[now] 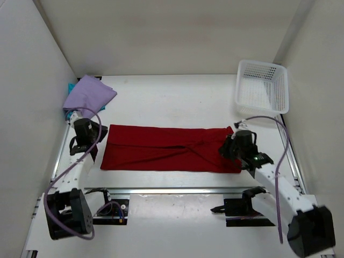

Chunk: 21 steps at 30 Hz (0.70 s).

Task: Fold and stack the t-shirts
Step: Fold the other side of the tshirt into a rectangle

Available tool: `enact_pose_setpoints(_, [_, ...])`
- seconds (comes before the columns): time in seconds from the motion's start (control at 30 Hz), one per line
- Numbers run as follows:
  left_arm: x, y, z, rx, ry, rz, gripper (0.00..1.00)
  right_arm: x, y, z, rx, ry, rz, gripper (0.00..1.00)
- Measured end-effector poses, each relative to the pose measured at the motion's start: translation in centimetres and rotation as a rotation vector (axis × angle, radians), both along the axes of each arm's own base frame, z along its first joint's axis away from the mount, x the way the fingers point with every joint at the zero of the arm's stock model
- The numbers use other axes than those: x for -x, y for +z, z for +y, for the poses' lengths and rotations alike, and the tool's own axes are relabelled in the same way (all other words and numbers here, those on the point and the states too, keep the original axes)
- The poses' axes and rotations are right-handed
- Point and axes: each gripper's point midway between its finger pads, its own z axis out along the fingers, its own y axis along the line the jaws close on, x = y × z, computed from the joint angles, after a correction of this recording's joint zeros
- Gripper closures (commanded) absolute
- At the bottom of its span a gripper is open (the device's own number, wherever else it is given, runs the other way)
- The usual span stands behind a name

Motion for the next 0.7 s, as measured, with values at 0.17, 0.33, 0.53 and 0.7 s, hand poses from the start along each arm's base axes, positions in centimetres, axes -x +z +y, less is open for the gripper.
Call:
enact_pose_setpoints(0.17, [-1.3,2.8,-3.1,-0.059,-0.094,-0.117,0.76,-2.9,-0.7,3.7,0.045,0.143,0.036,0.89])
enact_pose_setpoints(0.33, [-0.5,-1.4,-9.6,-0.030,-0.280,-0.031,0.79,-6.2,-1.2,5.9,0.049,0.213,0.022,0.62])
enact_pose_setpoints(0.53, [2.3,-3.6,-17.4,-0.012,-0.523,0.023,0.79,-9.1,-1.0,8.1,0.023,0.277,-0.032,0.60])
enact_pose_setpoints(0.7, [3.1,-3.5,-19.3,0.010,-0.590,-0.006,0.79,-8.8,-2.8,8.5,0.033,0.309,0.011,1.00])
